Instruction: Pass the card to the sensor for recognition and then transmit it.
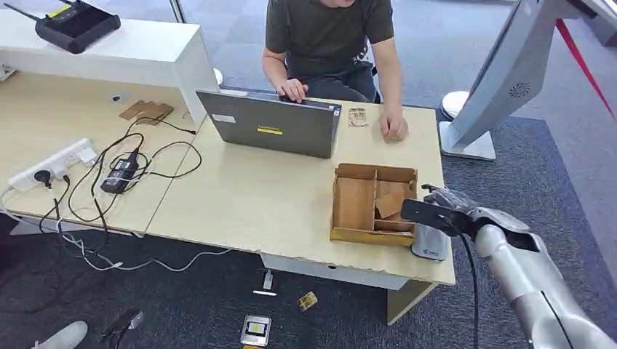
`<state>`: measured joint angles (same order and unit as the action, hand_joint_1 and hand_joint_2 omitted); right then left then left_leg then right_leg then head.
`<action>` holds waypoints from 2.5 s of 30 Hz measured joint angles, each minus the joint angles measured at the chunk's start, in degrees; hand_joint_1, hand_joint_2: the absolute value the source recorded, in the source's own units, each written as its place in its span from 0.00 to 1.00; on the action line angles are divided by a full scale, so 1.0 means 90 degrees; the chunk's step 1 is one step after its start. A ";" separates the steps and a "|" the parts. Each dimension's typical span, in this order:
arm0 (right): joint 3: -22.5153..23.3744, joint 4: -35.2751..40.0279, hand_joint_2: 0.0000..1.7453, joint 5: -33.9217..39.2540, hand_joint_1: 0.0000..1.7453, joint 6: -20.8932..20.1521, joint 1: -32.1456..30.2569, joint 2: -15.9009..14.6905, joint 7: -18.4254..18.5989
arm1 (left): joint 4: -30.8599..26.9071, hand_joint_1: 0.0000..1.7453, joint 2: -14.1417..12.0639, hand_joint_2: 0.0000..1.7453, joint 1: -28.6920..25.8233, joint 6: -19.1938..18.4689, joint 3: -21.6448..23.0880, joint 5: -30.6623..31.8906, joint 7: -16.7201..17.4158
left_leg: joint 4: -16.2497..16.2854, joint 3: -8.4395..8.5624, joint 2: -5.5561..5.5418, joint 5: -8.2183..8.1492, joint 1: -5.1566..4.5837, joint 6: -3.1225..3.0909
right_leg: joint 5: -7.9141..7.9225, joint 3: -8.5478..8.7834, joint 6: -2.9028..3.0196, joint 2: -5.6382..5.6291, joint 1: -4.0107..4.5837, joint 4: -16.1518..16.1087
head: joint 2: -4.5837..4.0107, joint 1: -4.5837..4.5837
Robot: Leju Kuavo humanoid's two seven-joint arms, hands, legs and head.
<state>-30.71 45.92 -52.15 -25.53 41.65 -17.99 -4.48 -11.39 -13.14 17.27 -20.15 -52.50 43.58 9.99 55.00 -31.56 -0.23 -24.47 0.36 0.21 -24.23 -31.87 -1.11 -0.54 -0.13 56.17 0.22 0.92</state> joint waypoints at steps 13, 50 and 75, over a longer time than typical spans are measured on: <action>0.0240 0.0204 1.00 -0.0580 1.00 0.0971 0.2055 -0.0265 0.0110 | 0.0000 0.00 -0.0075 1.00 -0.0079 -0.0015 -0.0007 0.0024 -0.0117 | 0.0001 -0.0002 0.0003 0.0004 -0.0009 0.0001 | 0.0002 -0.0005 0.0001 -0.0001 -0.0009 0.0007 | 0.0000 0.0002; 0.1367 -0.3111 1.00 0.0823 0.00 0.1867 0.3291 0.1904 0.0506 | 0.0007 0.00 0.0311 1.00 0.0305 -0.0005 0.0015 0.0532 0.0287 | 0.0002 0.0000 0.0005 0.0004 0.0000 0.0003 | 0.0002 -0.0004 0.0001 -0.0002 0.0000 0.0004 | 0.0000 0.0000; 0.1571 -0.0007 1.00 0.1205 0.00 0.2700 0.2136 0.0318 -0.0687 | 0.0007 0.00 -0.0070 1.00 -0.0448 0.0080 -0.0216 0.0204 -0.0306 | 0.0002 0.0004 0.0005 0.0002 0.0002 0.0003 | 0.0002 0.0002 0.0002 -0.0002 0.0002 -0.0002 | 0.0000 -0.0002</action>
<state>-16.57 45.86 -41.31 -1.22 60.88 -15.13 -10.67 -11.32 -13.77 13.23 -19.43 -54.45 45.42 7.23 55.02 -31.52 -0.19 -24.46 0.38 0.24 -24.21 -31.85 -1.09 -0.56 -0.12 56.15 0.22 0.90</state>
